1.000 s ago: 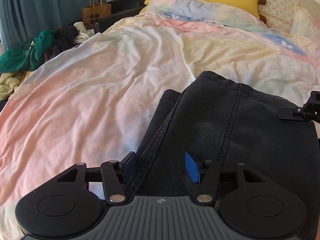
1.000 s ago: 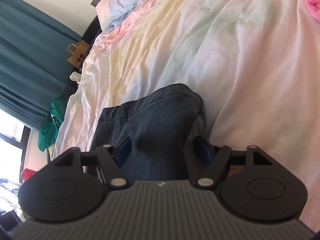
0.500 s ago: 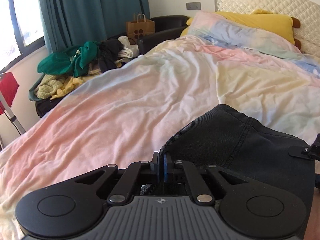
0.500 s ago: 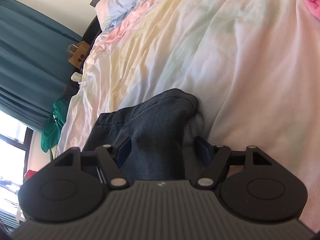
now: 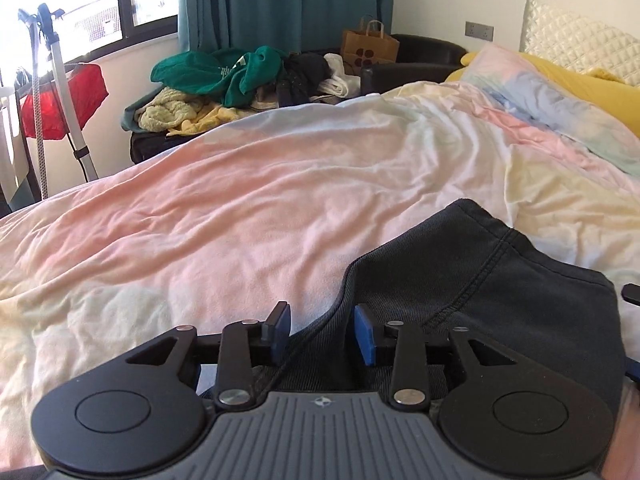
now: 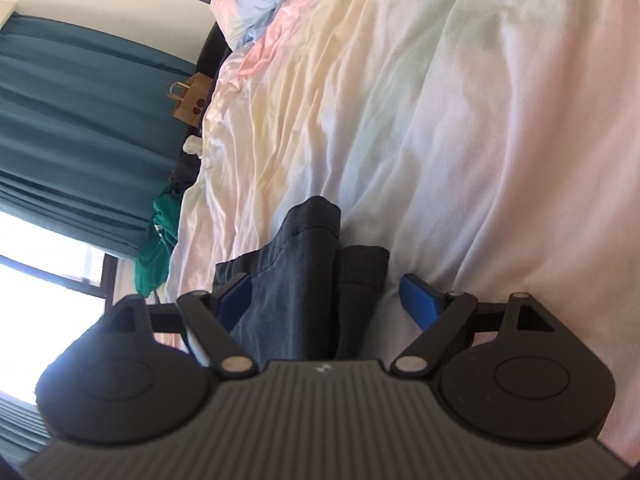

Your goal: Fold clothes

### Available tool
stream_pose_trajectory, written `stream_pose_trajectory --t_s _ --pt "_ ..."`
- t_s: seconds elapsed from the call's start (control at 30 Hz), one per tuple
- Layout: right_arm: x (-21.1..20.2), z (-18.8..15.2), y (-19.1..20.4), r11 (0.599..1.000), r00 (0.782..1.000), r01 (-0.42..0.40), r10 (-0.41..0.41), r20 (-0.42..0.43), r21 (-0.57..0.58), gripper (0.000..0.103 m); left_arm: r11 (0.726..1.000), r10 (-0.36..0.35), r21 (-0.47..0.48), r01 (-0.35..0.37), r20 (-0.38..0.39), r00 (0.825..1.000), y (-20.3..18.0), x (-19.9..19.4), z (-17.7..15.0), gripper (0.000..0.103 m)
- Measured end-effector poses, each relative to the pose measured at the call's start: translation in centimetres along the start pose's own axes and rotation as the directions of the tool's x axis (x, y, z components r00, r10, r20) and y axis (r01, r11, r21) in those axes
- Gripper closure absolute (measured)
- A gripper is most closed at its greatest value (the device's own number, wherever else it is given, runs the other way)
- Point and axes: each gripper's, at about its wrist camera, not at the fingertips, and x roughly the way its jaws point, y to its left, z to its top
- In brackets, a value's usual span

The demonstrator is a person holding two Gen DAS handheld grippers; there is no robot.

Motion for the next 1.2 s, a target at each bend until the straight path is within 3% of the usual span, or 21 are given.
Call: stream_pose_trajectory --t_s 0.07,0.3,0.47,0.57,0.63,0.73,0.93,1.07,1.13,1.2 --pt "0.3 0.4 -0.1 1.000 0.999 -0.028 0.027 -0.032 -0.003 0.019 0.999 0.022 -0.049 -0.021 0.016 1.000 1.5 -4.2 -1.4 0.048" --pt "0.1 0.8 -0.4 0.990 0.979 -0.109 0.122 -0.166 0.084 0.019 0.975 0.162 -0.158 -0.157 0.023 0.987 6.9 -19.5 -10.1 0.044" --pt "0.4 -0.1 0.0 0.993 0.952 -0.072 0.097 -0.290 0.097 0.021 0.930 0.348 -0.143 -0.338 0.053 0.936 8.4 -25.7 -17.3 0.042" --pt "0.1 -1.4 -0.7 0.985 0.955 -0.058 0.102 -0.280 0.162 0.022 0.893 0.408 -0.231 -0.385 0.058 0.911 9.8 -26.9 -20.5 0.042" --pt "-0.1 -2.1 -0.5 0.987 0.961 -0.066 0.103 -0.258 0.149 0.022 0.851 0.441 -0.339 -0.400 0.049 0.896 11.1 -27.4 -22.3 0.042" --pt "1.1 -2.2 -0.2 0.987 0.952 -0.100 0.132 -0.276 0.127 0.021 0.805 0.431 -0.466 -0.368 0.031 0.902 12.6 -27.9 -24.2 0.043" --pt "3.5 -2.1 0.4 0.971 0.936 -0.215 0.235 -0.261 0.105 0.018 0.809 0.431 -0.460 -0.367 0.039 0.901 12.6 -28.5 -24.3 0.043" --pt "4.0 -1.3 1.7 0.935 0.912 -0.353 0.350 -0.214 0.025 0.019 0.808 0.433 -0.461 -0.367 0.040 0.901 12.8 -28.4 -24.5 0.043" --pt "4.7 -0.9 1.9 0.928 0.902 -0.373 0.368 -0.226 0.020 0.019 0.808 0.432 -0.461 -0.366 0.044 0.901 13.0 -28.2 -24.4 0.043" --pt "5.6 -0.6 1.6 0.939 0.908 -0.343 0.336 -0.252 0.017 0.022 0.809 0.433 -0.461 -0.365 0.047 0.900 13.1 -27.7 -24.3 0.043"
